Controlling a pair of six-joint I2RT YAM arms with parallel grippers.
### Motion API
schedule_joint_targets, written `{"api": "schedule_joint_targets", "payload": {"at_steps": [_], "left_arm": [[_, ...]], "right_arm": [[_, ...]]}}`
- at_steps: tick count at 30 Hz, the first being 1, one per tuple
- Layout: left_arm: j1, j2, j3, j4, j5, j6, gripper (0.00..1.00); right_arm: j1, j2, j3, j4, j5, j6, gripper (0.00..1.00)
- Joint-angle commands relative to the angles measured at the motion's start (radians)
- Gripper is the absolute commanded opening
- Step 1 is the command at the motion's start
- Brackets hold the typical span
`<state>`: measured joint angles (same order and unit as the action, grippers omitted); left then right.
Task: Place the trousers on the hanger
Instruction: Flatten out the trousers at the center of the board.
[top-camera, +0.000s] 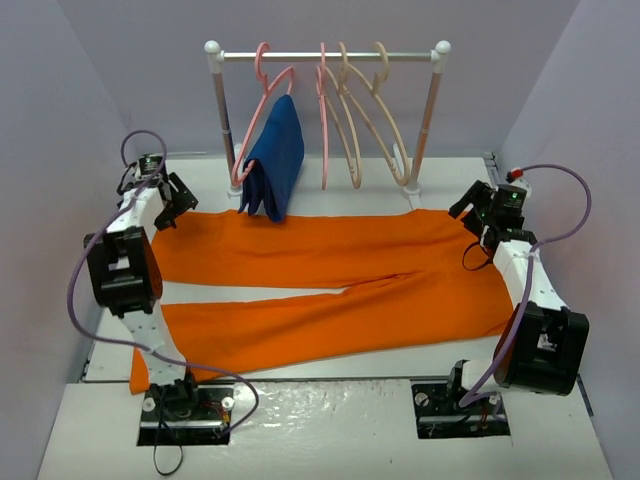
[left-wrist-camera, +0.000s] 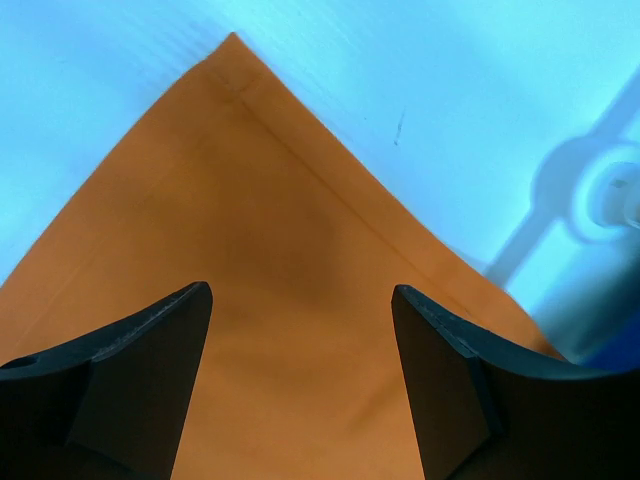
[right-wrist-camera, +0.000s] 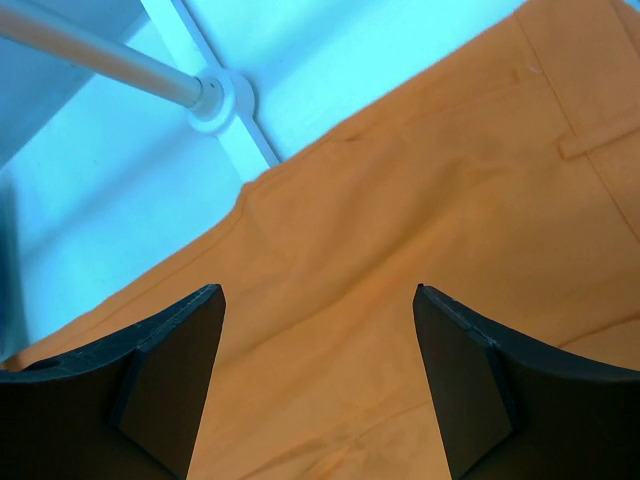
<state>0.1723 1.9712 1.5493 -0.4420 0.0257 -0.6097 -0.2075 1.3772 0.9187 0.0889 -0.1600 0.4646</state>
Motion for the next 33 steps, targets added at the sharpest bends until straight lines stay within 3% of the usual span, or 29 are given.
{"api": "schedule_joint_targets", "payload": {"at_steps": [1,8,17,25,33], "left_arm": [[-0.027,0.107,0.110,-0.058,0.007,0.047,0.70],[0.003,0.173,0.135,-0.108,-0.073,0.001,0.70],[0.123,0.177,0.041,-0.119,-0.118,-0.085,0.69],[0.159,0.156,-0.019,-0.034,-0.042,-0.092,0.68],[0.158,0.171,0.017,0.003,0.029,-0.083,0.68]], "right_arm": [[0.009,0.007,-0.038,0.008,-0.001,0.004,0.74],[0.010,0.062,-0.036,0.011,0.036,0.002,0.74],[-0.001,0.216,0.054,0.011,0.107,-0.008,0.75],[-0.001,0.422,0.205,0.030,0.110,-0.050,0.75],[-0.009,0.636,0.365,0.052,0.086,-0.042,0.75]]}}
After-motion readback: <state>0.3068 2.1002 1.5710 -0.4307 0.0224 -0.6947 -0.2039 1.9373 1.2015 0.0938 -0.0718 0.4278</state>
